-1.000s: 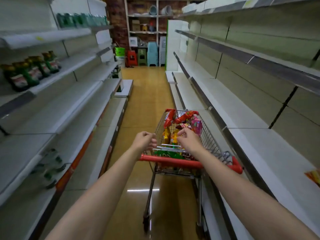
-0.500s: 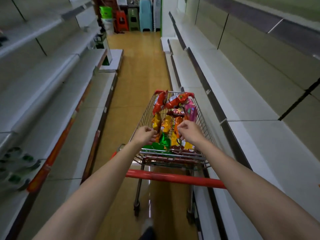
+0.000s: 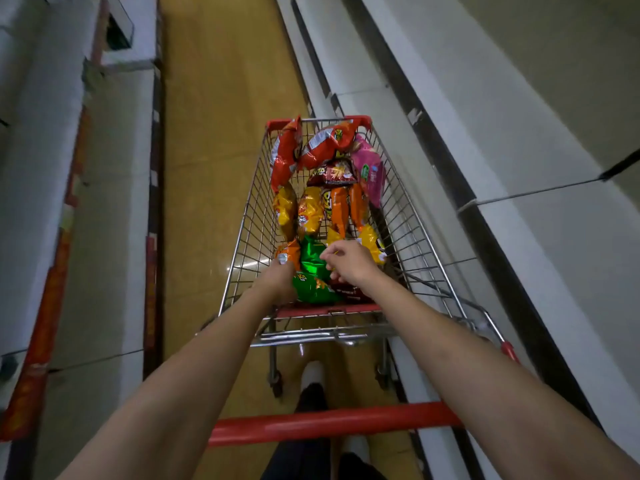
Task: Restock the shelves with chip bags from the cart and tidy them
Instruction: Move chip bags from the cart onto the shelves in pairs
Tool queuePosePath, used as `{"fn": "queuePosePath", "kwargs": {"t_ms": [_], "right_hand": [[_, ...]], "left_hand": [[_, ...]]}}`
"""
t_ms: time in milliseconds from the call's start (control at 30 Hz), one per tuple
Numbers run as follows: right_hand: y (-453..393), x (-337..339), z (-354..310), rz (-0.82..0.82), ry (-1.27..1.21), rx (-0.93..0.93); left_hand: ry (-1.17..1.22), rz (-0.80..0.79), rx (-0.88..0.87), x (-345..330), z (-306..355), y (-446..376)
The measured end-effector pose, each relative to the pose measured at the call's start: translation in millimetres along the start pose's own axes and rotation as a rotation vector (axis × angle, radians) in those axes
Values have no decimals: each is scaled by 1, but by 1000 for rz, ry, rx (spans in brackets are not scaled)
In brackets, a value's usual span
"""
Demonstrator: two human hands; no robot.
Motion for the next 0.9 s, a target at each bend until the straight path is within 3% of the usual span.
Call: {"fn": "queuePosePath", "kwargs": {"t_ms": [233,400,500,633,767,900], "right_hand": [[-38,-24,14,-49,-24,-134],[-47,-18,30,-41,-43,-197],[-56,-8,41,-30,-7,-252],[-66,-2,43,-76,16,-297],[-72,3,36,38,-54,-291],[-76,2,30,-32,-375,-328]], "left_hand": [[-326,-189,35,-23,-37,-51],[-325,-74,-145,-30,-29,-73],[-65,-86,-226,-13,-23,-85],[461,-115,-102,27,-24,-94],[918,-203,-59,57,-12,-84],[1174,-112,29,68,-9,-87]]}}
Point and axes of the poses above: each hand's wrist, its own y-axis away from the middle knuckle, its own x-axis out of the back of the hand, z = x × y, the point moved 3 cm from there along -y, towards the middle knuckle, and after that the axes turned 12 degrees about y, right-handed, at the moved point
